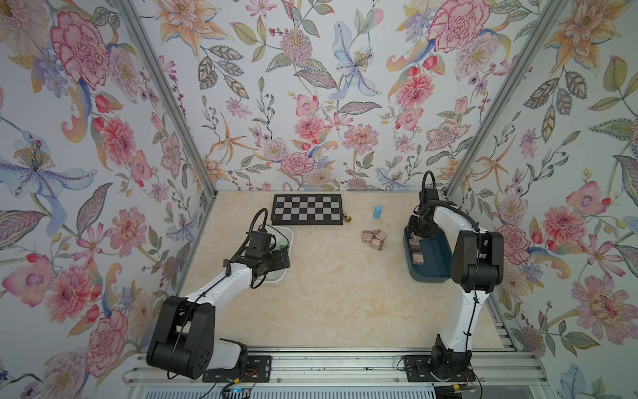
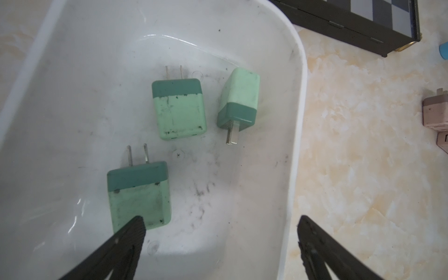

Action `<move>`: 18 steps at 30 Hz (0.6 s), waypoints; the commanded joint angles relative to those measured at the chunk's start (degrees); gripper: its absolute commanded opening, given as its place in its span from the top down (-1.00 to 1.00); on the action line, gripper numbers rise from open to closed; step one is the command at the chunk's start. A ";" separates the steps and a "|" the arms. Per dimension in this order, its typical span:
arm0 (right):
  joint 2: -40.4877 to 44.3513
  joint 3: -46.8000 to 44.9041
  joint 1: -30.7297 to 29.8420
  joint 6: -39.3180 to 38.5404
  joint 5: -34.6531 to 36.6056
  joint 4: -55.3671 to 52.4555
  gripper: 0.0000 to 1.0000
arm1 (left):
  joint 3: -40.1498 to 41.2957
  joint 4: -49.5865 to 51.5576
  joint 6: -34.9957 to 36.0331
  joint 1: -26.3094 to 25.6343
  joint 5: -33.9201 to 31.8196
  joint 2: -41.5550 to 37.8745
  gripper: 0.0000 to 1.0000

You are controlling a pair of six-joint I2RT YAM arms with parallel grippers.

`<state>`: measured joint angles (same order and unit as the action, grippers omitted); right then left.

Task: Place the plugs by color into the storage box
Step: Move the storage box to the center of the board.

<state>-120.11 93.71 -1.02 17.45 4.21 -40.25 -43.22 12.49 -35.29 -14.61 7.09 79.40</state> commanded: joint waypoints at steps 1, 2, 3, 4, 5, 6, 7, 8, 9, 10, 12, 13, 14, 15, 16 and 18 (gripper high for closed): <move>-2.39 1.62 -2.86 2.47 0.14 -1.15 -0.01 | -1.63 -0.71 0.87 0.55 0.25 0.76 -0.99; -2.77 1.81 -3.46 2.63 0.33 -1.15 0.00 | -1.53 -0.66 1.03 0.55 0.20 0.83 -0.99; -3.21 2.04 -4.17 2.61 0.28 -1.15 -0.01 | -1.43 -0.69 1.14 0.53 0.20 0.85 -0.99; -3.45 2.34 -4.84 2.83 0.43 -1.14 0.00 | -1.26 -0.71 1.17 0.50 0.12 0.93 -0.99; -3.68 2.56 -5.38 2.94 0.49 -1.15 0.00 | -1.10 -0.70 1.20 0.49 0.09 0.94 -0.99; -3.88 2.81 -5.94 3.25 0.46 -1.15 -0.01 | -0.97 -0.76 1.27 0.54 -0.06 0.94 -0.99; -4.12 3.19 -6.56 3.50 0.49 -1.15 0.00 | -0.73 -0.78 1.31 0.54 -0.22 0.93 -0.99; -4.41 3.59 -6.96 3.80 0.30 -1.15 -0.01 | -0.59 -0.88 1.28 0.53 -0.23 0.85 -0.99; -4.69 4.04 -7.36 4.05 0.07 -1.17 0.00 | -0.55 -0.80 1.34 0.55 -0.23 0.85 -0.99; -5.00 4.52 -7.76 4.11 0.03 -1.15 0.00 | -0.46 -0.80 1.31 0.56 -0.24 0.76 -0.99; -5.62 5.30 -8.20 4.10 0.33 -1.16 -0.01 | -0.43 -0.73 1.28 0.55 -0.32 0.52 -0.99; -5.78 5.43 -8.15 3.88 0.57 -1.16 -0.01 | -0.44 -0.68 1.33 0.55 -0.30 0.42 -0.99; -5.78 5.37 -7.98 3.63 1.02 -1.23 -0.01 | -0.46 -0.63 1.34 0.55 -0.38 0.32 -0.99; -5.61 5.02 -7.42 3.54 1.53 -1.23 -0.01 | -0.46 -0.49 1.31 0.55 -0.39 0.11 -0.99; -5.48 4.51 -6.65 3.42 1.46 -1.23 -0.01 | -0.55 -0.29 1.33 0.54 -0.46 -0.09 -0.99; -4.91 3.79 -4.98 2.96 1.02 -1.15 -0.01 | -0.55 -0.02 1.40 0.50 -0.67 -0.44 -0.99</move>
<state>-123.59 98.37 -8.05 19.99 5.06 -40.21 -43.29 12.29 -34.89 -14.61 7.11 79.50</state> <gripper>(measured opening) 0.583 0.994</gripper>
